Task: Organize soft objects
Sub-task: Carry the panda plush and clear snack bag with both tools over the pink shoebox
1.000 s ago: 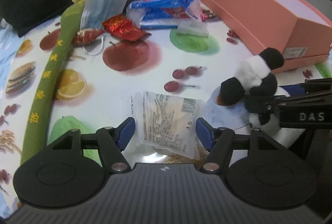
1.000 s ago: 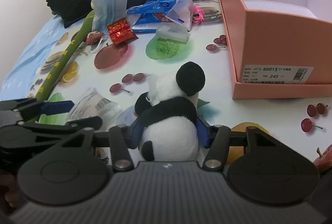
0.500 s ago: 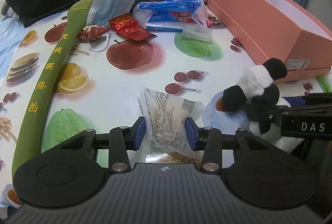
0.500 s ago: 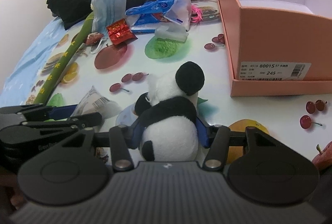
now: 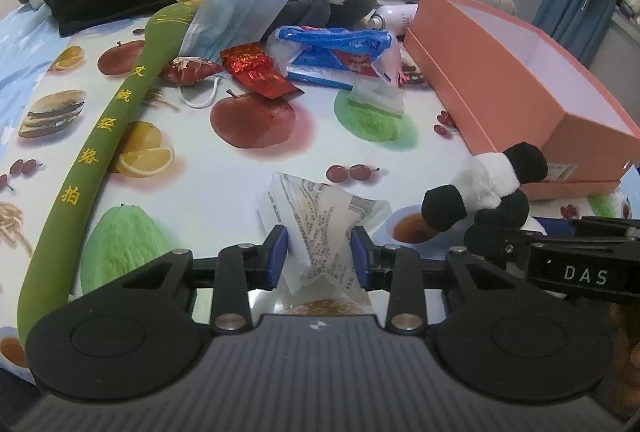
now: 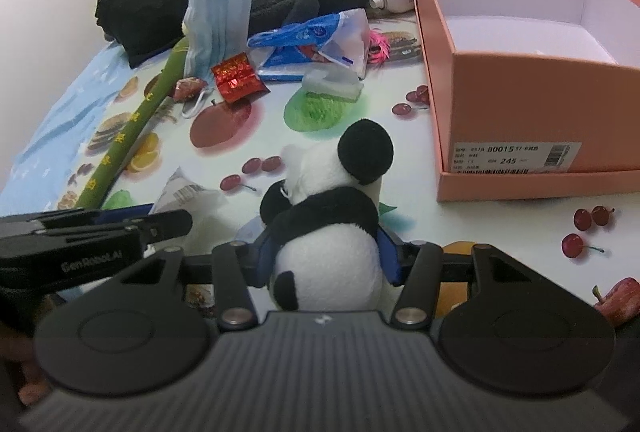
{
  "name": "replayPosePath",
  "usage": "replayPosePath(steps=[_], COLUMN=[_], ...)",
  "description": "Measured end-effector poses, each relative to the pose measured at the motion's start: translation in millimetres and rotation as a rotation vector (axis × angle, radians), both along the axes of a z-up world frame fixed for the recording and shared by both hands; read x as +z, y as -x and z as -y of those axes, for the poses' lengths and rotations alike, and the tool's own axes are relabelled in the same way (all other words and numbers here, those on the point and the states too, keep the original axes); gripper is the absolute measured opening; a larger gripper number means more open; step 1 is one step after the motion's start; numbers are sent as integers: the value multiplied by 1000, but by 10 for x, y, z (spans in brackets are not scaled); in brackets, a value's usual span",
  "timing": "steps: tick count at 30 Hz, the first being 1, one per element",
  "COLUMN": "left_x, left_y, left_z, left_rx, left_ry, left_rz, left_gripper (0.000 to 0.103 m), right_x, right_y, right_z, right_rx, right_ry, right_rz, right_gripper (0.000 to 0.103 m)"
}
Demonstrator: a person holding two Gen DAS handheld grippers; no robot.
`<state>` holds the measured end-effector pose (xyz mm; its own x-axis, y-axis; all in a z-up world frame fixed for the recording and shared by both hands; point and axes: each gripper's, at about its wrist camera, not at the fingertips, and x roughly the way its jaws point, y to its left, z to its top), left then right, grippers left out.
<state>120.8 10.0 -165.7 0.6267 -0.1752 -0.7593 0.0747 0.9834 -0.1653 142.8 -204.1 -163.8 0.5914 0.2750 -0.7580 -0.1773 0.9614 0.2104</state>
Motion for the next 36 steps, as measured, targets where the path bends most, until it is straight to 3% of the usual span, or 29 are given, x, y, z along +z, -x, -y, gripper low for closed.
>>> replayPosePath(steps=[9, 19, 28, 36], left_x=[296, 854, 1345, 1677], left_y=[40, 22, -140, -339], left_z=[-37, 106, 472, 983], left_rx=[25, 17, -39, -126], left_ry=[53, 100, 134, 149], left_rz=[29, 104, 184, 227], left_gripper=[40, 40, 41, 41], right_x=[255, 823, 1314, 1568], right_y=[45, 92, 117, 115], right_z=[-11, 113, 418, 904], right_rx=[10, 0, -38, -127], right_ry=[-8, -38, -51, -58], right_rz=[39, 122, 217, 252], right_gripper=[55, 55, 55, 55])
